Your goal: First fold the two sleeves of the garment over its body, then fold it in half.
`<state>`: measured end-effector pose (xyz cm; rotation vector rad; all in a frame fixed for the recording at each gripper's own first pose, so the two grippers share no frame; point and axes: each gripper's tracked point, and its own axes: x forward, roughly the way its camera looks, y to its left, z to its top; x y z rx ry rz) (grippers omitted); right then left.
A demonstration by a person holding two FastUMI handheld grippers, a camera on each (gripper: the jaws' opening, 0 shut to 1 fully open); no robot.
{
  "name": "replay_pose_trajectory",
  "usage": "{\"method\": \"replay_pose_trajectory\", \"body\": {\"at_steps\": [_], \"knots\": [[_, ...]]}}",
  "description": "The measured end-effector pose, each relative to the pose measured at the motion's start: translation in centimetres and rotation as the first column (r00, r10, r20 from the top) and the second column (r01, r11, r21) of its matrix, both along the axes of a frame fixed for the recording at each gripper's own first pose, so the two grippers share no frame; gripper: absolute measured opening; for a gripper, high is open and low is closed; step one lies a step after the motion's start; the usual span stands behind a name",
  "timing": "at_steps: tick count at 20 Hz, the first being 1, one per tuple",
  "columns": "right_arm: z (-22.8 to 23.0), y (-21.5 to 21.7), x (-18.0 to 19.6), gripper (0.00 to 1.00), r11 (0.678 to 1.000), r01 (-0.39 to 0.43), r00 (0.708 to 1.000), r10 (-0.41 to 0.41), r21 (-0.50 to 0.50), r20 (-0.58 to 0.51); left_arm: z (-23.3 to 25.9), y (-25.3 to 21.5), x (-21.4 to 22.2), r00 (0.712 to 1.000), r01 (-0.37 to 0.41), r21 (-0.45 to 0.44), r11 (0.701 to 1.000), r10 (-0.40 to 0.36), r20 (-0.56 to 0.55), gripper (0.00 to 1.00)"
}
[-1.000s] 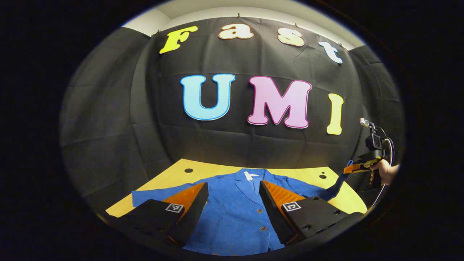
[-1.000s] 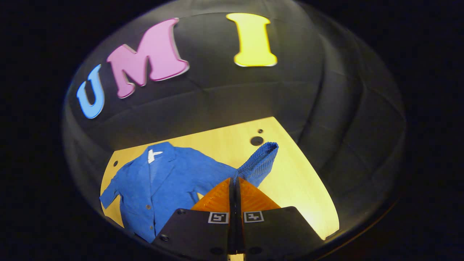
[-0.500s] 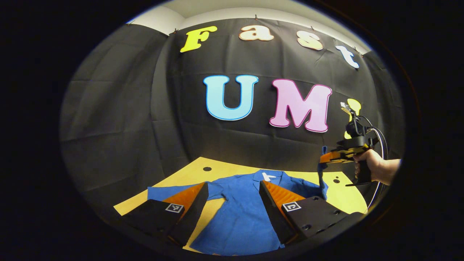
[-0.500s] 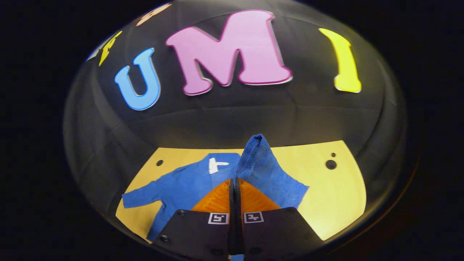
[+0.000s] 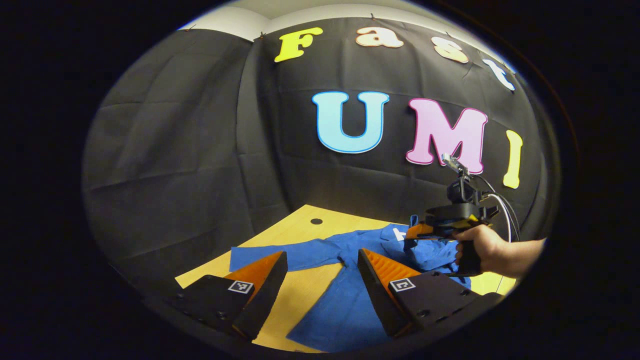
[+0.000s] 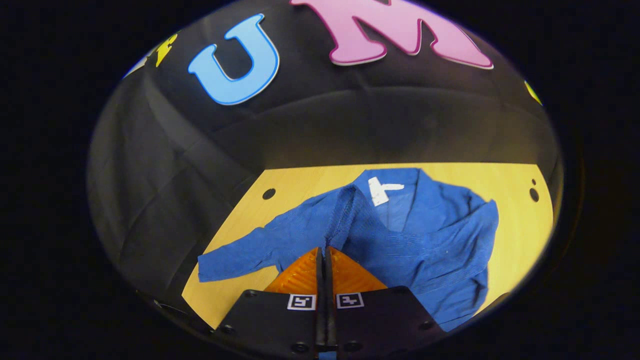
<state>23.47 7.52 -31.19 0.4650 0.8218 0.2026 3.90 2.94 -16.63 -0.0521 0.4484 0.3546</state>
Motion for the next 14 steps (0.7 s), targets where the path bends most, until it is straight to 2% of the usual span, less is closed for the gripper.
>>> {"method": "replay_pose_trajectory", "body": {"at_steps": [3,5,6,7,9,11,12,14], "knots": [[-2.8,3.1,1.7,0.00,0.998,0.037,0.999,-0.036,0.047,-0.022,-2.1,0.8,0.0,1.000,-0.003,-0.012,1.000,0.003,-0.013,0.81],[-4.3,4.4,2.8,0.04,0.992,0.076,0.997,-0.072,0.100,-0.039,-3.7,1.6,0.4,1.000,-0.016,-0.054,0.998,0.015,-0.010,0.81],[-4.4,4.9,3.3,0.00,0.987,0.084,0.996,-0.080,0.136,-0.041,-4.5,1.9,0.7,1.000,-0.027,-0.079,0.996,0.027,-0.009,0.81],[-4.9,5.1,3.7,0.17,0.985,0.092,0.995,-0.087,0.144,-0.040,-5.3,2.3,0.9,0.999,-0.042,-0.101,0.994,0.041,-0.013,0.81],[-5.4,4.9,4.1,0.56,0.989,0.089,0.996,-0.089,0.119,-0.004,-7.3,3.0,1.1,0.997,-0.063,-0.132,0.989,0.057,-0.048,0.82],[-5.1,3.8,3.8,0.96,0.996,0.070,0.996,-0.073,0.052,0.056,-8.9,4.4,1.5,0.994,-0.088,-0.122,0.989,0.080,-0.072,0.82],[-4.7,3.3,3.6,0.88,0.998,0.063,0.994,-0.065,0.023,0.093,-9.3,5.3,1.9,0.993,-0.100,-0.111,0.989,0.093,-0.067,0.84],[-3.6,2.3,3.6,0.91,0.997,0.071,0.982,-0.069,-0.007,0.178,-10.2,7.5,2.8,0.989,-0.137,-0.092,0.986,0.132,-0.063,0.84]]}}
